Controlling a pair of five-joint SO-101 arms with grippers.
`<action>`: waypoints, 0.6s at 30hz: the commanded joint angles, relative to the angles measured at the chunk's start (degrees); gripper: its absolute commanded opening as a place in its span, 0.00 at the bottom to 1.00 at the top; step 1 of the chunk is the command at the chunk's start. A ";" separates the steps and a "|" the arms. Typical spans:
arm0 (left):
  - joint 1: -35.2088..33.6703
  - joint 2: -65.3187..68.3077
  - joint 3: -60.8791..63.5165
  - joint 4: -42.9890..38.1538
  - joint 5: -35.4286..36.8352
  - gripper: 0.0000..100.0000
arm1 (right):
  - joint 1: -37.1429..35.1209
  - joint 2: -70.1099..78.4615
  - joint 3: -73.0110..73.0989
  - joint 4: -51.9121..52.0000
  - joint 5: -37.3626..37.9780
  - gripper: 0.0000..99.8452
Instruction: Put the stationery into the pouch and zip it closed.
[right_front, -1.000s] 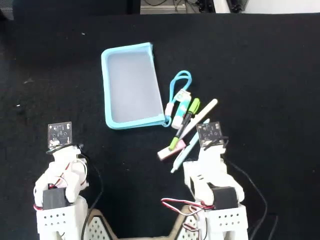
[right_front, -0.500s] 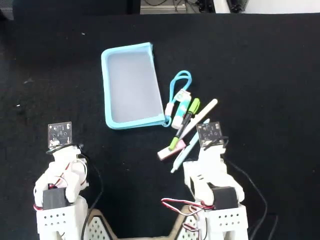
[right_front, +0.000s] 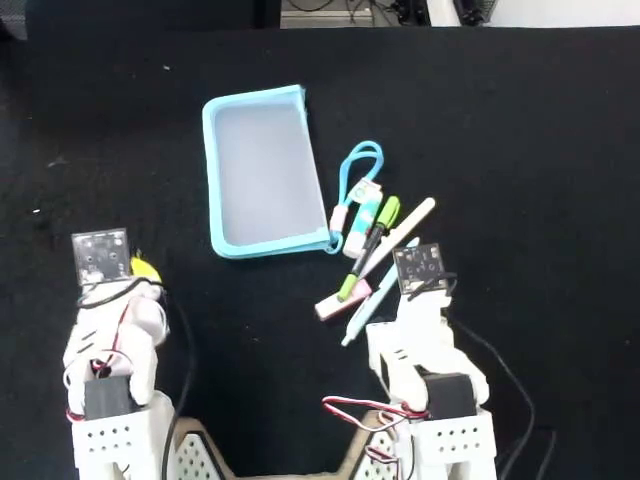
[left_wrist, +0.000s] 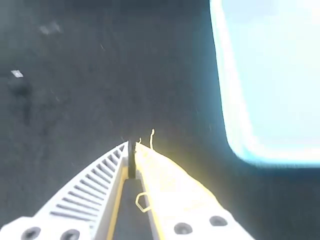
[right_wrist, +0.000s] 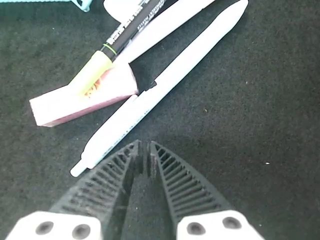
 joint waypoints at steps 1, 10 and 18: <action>-2.51 -0.44 1.19 -6.86 -5.01 0.03 | -5.01 -3.56 0.04 -1.23 0.00 0.03; -6.02 -0.44 1.01 -16.18 -18.46 0.03 | -15.91 -3.56 0.04 -1.14 0.00 0.03; -6.64 -0.44 1.01 -19.78 -9.58 0.05 | -21.19 -3.65 0.04 -6.95 0.44 0.03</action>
